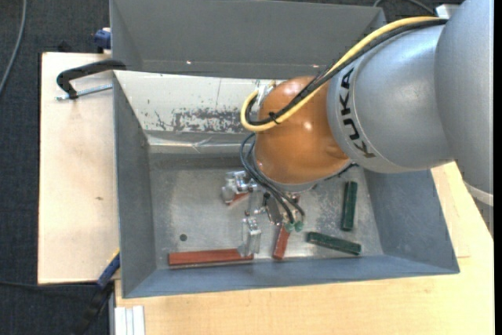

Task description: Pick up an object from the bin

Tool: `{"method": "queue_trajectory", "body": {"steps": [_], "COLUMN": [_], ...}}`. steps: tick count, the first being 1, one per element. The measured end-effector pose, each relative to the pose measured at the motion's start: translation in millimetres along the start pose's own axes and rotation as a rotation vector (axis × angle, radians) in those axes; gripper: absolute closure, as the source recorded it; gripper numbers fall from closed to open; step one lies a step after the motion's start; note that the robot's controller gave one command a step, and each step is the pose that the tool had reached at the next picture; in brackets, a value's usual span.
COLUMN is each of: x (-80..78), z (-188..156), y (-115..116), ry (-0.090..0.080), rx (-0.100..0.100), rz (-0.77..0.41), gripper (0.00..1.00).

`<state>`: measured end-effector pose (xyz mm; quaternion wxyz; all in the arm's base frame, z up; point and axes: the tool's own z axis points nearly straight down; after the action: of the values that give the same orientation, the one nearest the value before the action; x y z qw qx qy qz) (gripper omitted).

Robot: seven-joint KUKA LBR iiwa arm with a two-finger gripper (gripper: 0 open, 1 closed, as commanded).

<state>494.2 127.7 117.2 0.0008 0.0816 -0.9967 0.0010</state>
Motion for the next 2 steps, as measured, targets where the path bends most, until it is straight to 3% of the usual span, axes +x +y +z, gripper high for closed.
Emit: {"method": "queue_trajectory", "body": {"steps": [1,2], "x": [1.6,-48.5], "z": [13.3,43.5], "y": [-18.9,-45.0], "ry": [-0.001,-0.011], "rx": [-0.002,-0.003], "rz": [-0.066,-0.265], "gripper": [0.00,0.00]}}
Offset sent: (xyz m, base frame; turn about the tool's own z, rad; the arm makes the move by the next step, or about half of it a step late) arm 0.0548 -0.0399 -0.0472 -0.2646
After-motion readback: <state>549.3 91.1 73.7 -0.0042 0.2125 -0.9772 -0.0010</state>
